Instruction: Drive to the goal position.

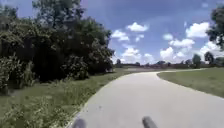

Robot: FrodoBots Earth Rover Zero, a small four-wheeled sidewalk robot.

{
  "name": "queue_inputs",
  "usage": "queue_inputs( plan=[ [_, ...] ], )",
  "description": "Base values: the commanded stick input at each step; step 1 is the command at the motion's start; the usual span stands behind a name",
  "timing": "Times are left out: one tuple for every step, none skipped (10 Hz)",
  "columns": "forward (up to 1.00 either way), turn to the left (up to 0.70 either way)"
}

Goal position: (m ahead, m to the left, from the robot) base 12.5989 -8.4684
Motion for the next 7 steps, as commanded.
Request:
queue_inputs(
  plan=[
    [0.7, -0.35],
    [0.7, -0.35],
    [0.7, -0.35],
    [0.7, -0.33],
    [0.7, -0.29],
    [0.7, -0.2],
    [0.7, 0.0]
  ],
)
